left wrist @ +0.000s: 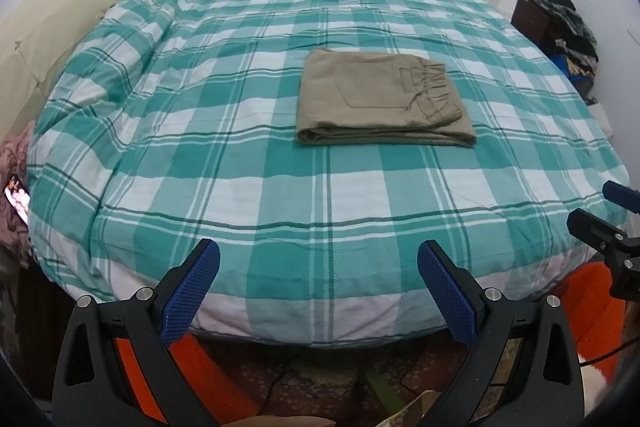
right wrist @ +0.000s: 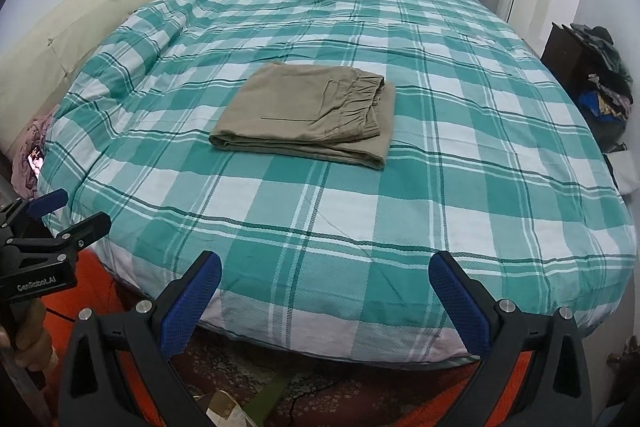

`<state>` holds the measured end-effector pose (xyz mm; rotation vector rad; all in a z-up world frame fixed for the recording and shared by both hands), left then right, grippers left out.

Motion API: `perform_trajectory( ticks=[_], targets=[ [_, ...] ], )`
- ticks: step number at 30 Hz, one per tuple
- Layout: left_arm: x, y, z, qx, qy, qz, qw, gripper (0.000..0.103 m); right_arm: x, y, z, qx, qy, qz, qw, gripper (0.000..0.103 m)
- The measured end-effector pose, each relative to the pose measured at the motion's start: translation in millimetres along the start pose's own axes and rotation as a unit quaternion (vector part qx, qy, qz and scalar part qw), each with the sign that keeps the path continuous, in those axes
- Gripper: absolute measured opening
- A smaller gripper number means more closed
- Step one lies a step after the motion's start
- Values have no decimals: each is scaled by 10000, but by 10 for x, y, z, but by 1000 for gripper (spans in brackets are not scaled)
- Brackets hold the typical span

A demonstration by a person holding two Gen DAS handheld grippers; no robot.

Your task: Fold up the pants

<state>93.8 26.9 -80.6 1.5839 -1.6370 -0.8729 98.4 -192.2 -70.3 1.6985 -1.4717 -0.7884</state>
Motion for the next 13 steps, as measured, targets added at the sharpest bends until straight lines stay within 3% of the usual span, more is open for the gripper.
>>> perform_trajectory(
  ticks=[13],
  targets=[
    [6, -2, 9, 19, -25, 24, 10000, 100, -4, -48, 21, -45, -10, -29, 10000, 102]
  ],
)
Point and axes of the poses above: each gripper's, at about its wrist camera, not at the fingertips, and y roughly against the way its jaws point, x to its right, z to its underside, the point moved 4 cm from there along -y, roughly the way its jaws point, and after that the axes turned 3 degrees about z, right-handed, at the moved point
